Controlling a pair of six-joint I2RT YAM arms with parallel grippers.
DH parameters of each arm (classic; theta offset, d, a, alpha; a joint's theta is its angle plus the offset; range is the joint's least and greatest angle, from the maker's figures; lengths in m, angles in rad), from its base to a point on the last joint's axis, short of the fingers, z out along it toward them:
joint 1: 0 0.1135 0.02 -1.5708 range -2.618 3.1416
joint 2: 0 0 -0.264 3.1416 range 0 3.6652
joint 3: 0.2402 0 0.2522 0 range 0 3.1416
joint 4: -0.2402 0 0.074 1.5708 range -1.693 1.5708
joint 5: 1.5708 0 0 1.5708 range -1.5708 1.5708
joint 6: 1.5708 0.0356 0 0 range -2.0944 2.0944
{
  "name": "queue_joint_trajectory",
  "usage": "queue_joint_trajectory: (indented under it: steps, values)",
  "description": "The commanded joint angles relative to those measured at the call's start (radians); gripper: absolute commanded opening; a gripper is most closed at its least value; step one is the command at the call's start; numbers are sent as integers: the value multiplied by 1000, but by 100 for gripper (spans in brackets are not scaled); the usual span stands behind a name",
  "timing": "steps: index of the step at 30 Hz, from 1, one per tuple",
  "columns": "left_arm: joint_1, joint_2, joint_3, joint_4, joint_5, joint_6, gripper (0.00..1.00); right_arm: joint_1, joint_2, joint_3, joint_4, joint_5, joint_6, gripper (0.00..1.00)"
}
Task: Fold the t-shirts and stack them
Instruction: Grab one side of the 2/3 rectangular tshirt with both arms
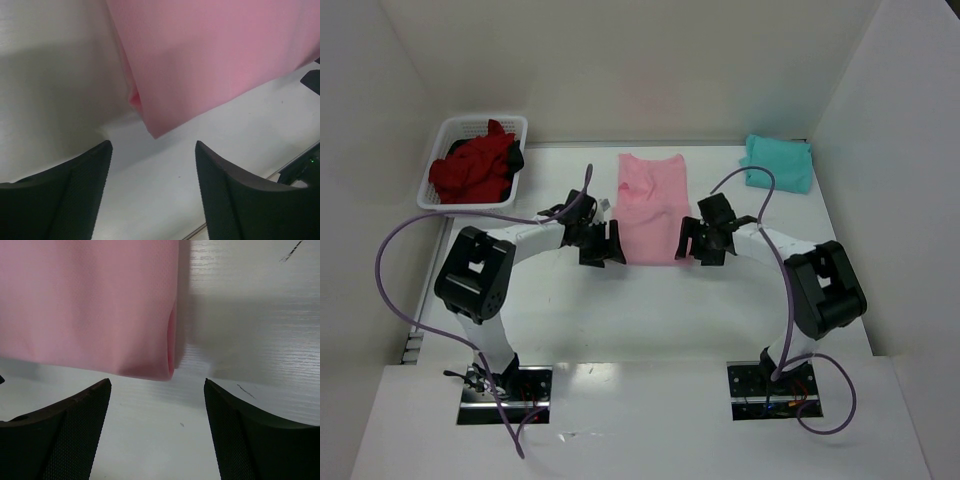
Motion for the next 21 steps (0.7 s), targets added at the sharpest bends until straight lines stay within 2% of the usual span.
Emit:
queue_joint_trajectory:
  steps: [1,5,9,16,21]
  values:
    - [3,18,34,28,-23,-22,73,5,10,-8,41,34,5,80]
    - [3,21,37,38,-46,-33,70,5,10,-8,44,43,5,75]
    - [3,39,52,48,-53,-42,68,5,23,-8,51,50,5,66]
    - [3,65,71,67,-53,-51,62,5,39,-8,60,40,14,61]
    - [3,65,71,67,-53,-51,56,5,49,-8,71,30,14,49]
